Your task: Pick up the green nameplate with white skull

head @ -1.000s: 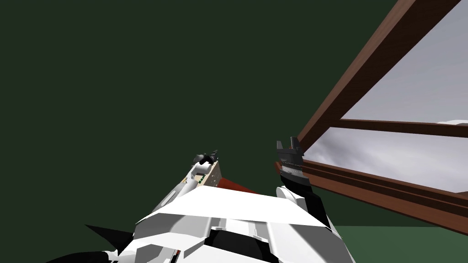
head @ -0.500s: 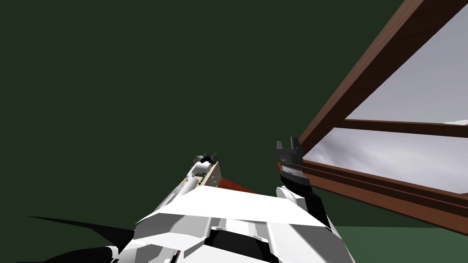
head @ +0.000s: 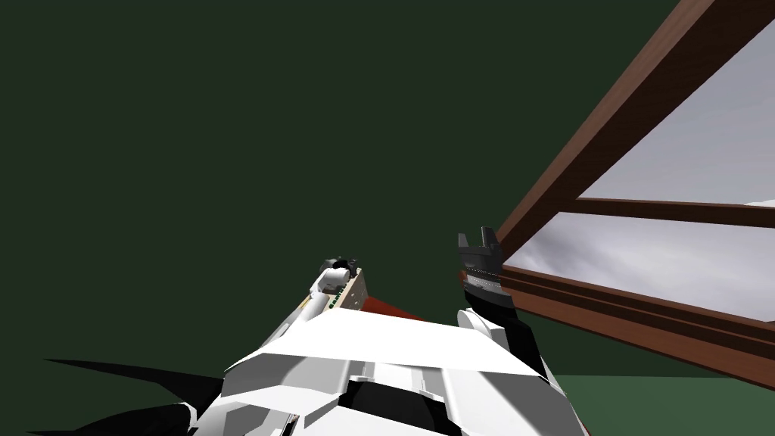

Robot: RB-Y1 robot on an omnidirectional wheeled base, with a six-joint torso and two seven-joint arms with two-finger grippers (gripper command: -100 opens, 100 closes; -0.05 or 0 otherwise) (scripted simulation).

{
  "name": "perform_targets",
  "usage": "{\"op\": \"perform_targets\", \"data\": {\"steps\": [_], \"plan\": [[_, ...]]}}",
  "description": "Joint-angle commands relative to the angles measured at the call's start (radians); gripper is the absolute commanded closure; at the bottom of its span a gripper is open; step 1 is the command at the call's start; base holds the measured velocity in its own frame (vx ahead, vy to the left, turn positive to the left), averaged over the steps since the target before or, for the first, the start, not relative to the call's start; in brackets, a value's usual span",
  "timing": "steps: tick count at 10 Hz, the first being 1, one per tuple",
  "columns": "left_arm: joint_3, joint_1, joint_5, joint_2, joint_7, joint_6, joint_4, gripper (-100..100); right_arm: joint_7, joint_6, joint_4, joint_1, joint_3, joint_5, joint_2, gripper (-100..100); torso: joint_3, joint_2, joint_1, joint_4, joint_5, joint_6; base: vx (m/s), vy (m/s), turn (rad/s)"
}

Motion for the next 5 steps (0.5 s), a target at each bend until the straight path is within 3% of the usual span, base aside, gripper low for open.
{"op": "perform_targets", "data": {"steps": [1,5], "plan": [[0.004,-0.006,-0.004,-0.006,0.008,0.034,0.020,-100,0.000,0.000,0.000,0.000,0.000,0.000,0.000,0,0.000,0.000,0.000,0.000,0.000,0.000,0.012,0.030,-0.004],[0.036,-0.029,0.000,-0.015,0.042,0.160,0.096,-100,0.000,0.000,0.000,0.000,0.000,0.000,0.000,0,0.000,0.000,0.000,0.000,0.000,0.000,0.011,0.037,-0.011]]}}
